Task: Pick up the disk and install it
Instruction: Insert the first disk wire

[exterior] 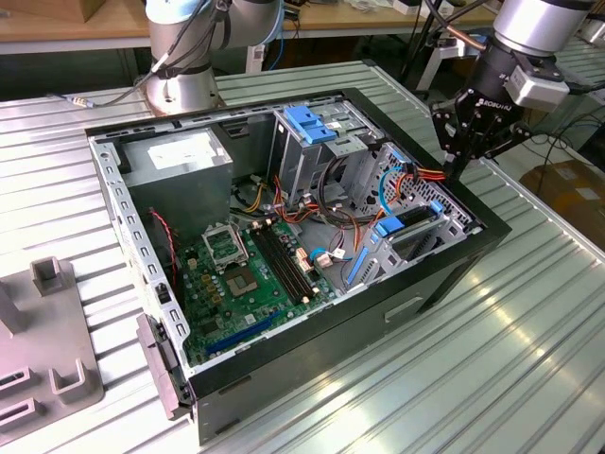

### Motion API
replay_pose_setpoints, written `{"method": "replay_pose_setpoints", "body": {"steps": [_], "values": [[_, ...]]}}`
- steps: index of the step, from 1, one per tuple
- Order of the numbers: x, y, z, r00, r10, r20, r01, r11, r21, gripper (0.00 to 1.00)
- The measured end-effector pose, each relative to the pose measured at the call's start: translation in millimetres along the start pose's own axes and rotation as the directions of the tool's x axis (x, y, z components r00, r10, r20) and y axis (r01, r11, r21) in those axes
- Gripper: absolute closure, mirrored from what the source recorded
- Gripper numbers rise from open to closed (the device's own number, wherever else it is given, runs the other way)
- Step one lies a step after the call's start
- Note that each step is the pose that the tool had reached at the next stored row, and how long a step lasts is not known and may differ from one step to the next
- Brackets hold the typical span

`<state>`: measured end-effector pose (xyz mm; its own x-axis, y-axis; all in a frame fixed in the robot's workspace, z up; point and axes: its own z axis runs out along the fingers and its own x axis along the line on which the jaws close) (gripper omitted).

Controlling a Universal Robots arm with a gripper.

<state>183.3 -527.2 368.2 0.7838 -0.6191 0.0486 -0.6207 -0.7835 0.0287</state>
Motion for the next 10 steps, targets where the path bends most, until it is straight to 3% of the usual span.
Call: {"method": "replay_pose_setpoints", "body": {"steps": [4, 6, 10], "values": [[0.2, 0.0, -3.1, 1.0000, 0.004, -0.0019, -0.004, 1.0000, -0.0028, 0.83], [0.2, 0.0, -3.4, 0.9995, 0.031, -0.0014, -0.031, 0.9995, -0.0044, 0.83], [0.2, 0.0, -3.4, 0.9988, 0.049, -0.0012, -0.049, 0.9988, -0.0055, 0.83]]}}
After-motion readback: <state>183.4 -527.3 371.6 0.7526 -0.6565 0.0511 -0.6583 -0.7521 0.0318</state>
